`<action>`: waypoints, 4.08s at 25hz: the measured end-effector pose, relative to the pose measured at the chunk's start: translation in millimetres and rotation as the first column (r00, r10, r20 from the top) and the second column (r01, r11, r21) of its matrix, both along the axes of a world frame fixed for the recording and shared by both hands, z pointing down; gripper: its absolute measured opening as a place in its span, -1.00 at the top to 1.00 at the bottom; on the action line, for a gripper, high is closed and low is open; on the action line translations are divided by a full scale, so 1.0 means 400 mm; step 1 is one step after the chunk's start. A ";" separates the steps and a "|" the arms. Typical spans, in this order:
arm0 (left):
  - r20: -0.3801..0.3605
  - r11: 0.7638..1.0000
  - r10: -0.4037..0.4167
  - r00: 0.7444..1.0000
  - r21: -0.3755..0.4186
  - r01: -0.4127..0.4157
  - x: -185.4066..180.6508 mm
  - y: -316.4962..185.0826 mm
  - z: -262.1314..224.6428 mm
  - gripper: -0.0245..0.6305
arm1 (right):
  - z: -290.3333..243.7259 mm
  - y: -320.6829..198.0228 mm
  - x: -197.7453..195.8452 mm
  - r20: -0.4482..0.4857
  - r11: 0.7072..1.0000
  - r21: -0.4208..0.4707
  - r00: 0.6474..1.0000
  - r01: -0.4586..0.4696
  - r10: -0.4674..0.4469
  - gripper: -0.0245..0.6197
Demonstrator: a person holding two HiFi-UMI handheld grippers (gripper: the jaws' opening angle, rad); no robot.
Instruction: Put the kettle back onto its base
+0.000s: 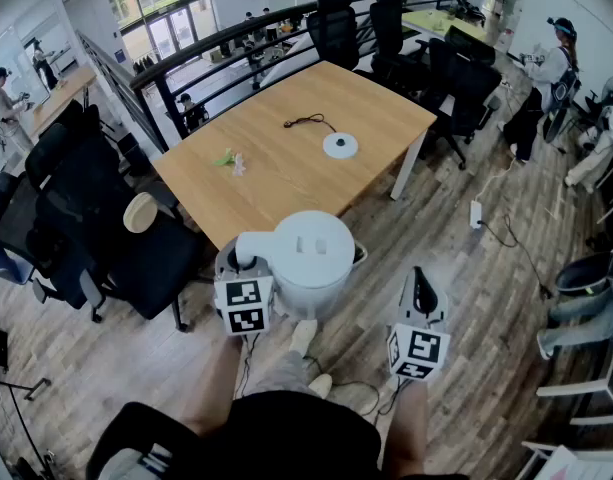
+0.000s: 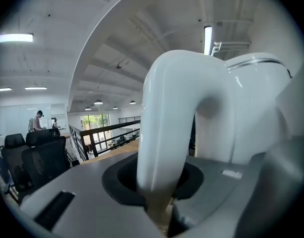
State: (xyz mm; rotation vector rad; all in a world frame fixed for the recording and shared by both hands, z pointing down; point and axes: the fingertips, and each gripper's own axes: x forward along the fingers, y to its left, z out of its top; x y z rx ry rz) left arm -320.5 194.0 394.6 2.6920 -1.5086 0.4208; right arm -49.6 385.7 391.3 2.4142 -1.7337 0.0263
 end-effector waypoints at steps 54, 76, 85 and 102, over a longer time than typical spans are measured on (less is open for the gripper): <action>-0.029 0.994 0.105 0.994 -0.036 -0.106 0.334 -0.773 -0.013 0.70 | -0.043 -0.704 0.266 -0.005 0.994 0.025 0.995 -0.103 0.103 0.93; -0.024 0.992 -0.109 0.994 -0.069 0.107 0.554 -0.967 0.032 0.69 | 0.002 -1.033 0.618 0.022 0.996 0.020 0.996 0.086 -0.086 0.93; -0.012 0.973 -0.221 0.975 -0.065 0.220 0.639 -1.058 0.050 0.69 | 0.027 -1.195 0.740 0.055 0.983 -0.011 0.981 0.185 -0.184 0.93; 0.000 0.937 -0.341 0.940 -0.083 0.340 0.747 -1.219 0.168 0.68 | 0.152 -1.432 0.868 0.057 0.953 -0.060 0.954 0.297 -0.294 0.93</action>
